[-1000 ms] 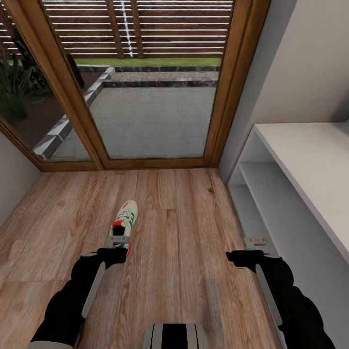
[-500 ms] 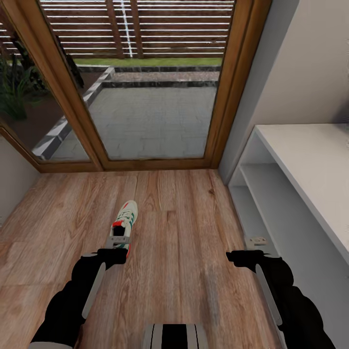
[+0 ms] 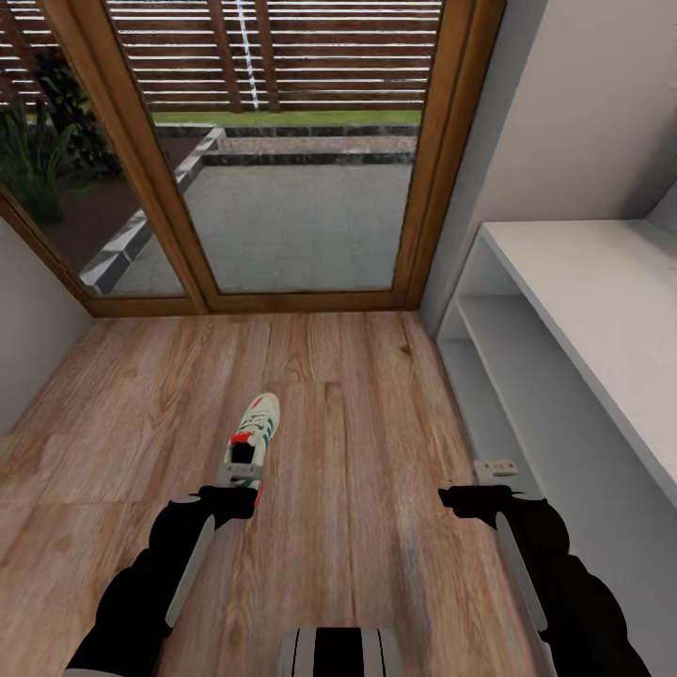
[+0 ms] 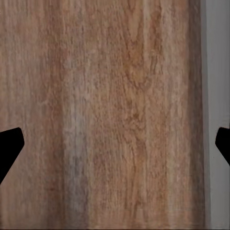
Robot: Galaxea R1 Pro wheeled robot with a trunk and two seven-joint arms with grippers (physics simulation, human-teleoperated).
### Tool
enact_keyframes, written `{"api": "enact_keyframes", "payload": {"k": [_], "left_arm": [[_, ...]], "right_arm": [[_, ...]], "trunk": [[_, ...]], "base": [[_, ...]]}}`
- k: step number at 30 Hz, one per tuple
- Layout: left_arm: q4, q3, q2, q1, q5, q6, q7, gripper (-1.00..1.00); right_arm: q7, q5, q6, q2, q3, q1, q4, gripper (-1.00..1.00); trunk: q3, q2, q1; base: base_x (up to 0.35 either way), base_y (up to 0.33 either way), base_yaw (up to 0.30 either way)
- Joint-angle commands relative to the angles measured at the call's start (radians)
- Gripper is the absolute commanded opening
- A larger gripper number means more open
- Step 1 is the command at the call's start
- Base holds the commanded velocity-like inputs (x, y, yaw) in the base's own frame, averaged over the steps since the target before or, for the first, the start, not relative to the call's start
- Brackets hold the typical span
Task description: Pick up the two gym shoes and the two sandals from the corridor floor and place them onto the hallstand (shoe rack) in the corridor, making sure they are on the rack and not on the floor. Arrange them so the two gym shoes are next to each other and the two sandals are next to each other.
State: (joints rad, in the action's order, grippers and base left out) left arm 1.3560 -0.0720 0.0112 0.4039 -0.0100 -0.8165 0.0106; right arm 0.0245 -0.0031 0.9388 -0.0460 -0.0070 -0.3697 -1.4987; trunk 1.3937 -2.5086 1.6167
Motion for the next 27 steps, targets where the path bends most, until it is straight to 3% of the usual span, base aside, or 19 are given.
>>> {"api": "enact_keyframes", "payload": {"k": [1,14,27], "left_arm": [[0.000,-0.002,0.000,0.000,0.001,0.000,0.000,-1.00],[0.000,-0.005,0.000,-0.002,0.001,0.000,0.001,-1.00],[0.000,-0.005,0.000,-0.002,0.001,0.000,0.002,-1.00]], "right_arm": [[0.000,0.000,0.000,0.000,0.000,0.000,0.000,1.00],[0.000,0.000,0.000,0.000,0.000,0.000,0.000,1.00],[0.000,0.000,0.000,0.001,0.001,0.000,0.000,1.00]], "trunk": [[0.000,0.000,0.000],[0.000,0.000,0.000],[0.000,0.000,0.000]], "base": [[-0.337,0.054,0.000],[-0.297,0.181,0.000],[-0.133,0.319,0.000]]}}
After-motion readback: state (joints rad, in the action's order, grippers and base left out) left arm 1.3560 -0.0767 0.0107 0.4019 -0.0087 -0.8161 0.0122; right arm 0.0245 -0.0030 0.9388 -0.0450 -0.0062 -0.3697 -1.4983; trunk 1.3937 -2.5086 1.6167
